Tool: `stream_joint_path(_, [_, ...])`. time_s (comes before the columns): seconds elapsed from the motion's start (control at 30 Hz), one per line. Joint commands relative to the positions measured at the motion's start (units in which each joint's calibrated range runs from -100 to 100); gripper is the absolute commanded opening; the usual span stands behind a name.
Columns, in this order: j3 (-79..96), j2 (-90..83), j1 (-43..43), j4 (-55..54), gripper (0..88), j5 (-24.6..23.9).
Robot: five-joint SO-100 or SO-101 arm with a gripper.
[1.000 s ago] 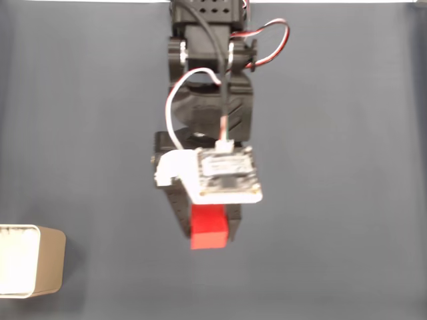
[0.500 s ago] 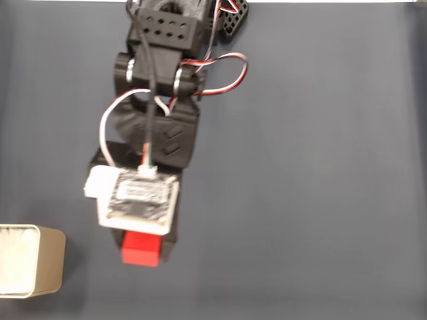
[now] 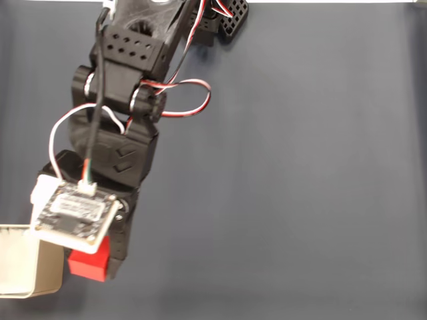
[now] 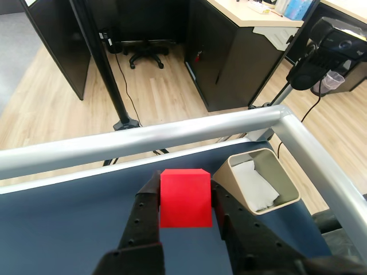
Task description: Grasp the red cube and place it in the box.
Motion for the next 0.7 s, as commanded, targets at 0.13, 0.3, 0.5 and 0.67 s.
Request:
stream_joint_path(0.13, [-7.7,3.1,3.1,-1.1,7.4,-0.6])
stream_joint_path(0.3, [-9.9,6.1,4.8,-1.8,7.4,-1.0])
stream_joint_path(0.5, [-14.2,10.2,6.8,-2.1,7.3,-1.2])
stream_joint_path(0.67, [-18.5,14.1,8.5,-2.5,7.3,-1.2])
